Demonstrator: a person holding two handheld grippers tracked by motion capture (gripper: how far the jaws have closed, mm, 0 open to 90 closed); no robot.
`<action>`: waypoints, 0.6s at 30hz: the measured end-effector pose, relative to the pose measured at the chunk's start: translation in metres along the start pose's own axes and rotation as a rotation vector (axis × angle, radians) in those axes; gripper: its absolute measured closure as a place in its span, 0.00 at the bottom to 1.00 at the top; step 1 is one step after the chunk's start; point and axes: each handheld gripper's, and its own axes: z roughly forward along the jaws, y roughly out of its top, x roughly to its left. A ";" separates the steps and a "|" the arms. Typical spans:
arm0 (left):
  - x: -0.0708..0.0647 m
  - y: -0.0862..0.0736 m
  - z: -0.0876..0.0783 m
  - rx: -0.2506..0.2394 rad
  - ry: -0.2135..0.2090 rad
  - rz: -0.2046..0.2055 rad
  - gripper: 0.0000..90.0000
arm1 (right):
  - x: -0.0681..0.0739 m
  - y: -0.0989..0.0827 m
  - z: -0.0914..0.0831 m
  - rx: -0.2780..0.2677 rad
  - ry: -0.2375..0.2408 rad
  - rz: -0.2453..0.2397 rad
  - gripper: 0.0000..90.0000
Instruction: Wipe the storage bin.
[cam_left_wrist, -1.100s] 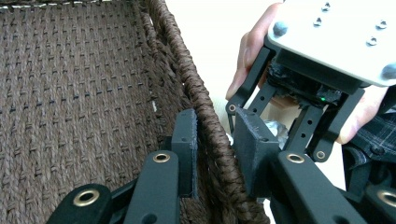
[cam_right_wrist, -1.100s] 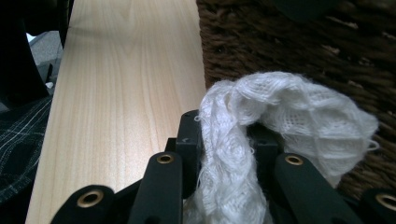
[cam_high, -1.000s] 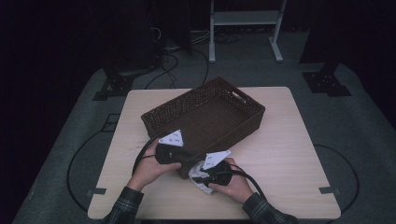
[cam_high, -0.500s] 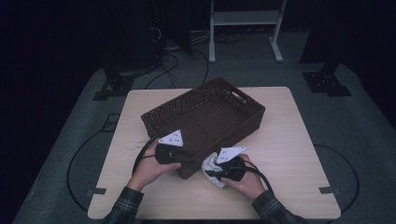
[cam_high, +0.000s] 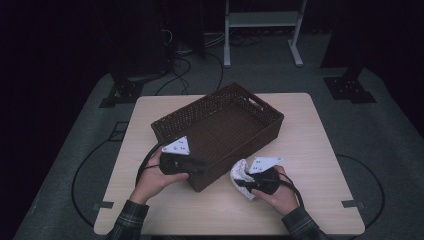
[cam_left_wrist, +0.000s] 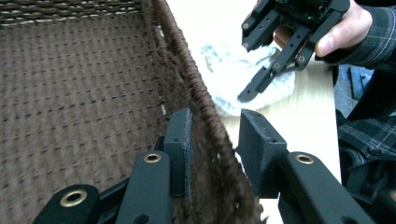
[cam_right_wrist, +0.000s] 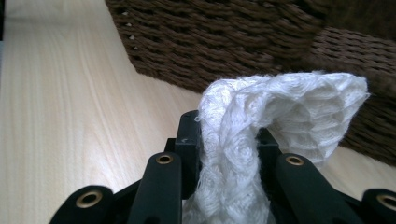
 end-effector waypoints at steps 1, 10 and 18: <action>0.000 0.000 -0.004 -0.004 0.000 0.000 0.70 | -0.001 -0.001 -0.002 0.001 -0.006 0.005 0.78; -0.002 -0.008 -0.030 0.012 0.022 0.015 0.62 | -0.008 -0.009 -0.016 -0.012 -0.046 0.029 0.79; -0.001 -0.012 -0.026 0.030 0.009 0.017 0.62 | -0.013 -0.017 -0.028 -0.024 -0.078 0.049 0.79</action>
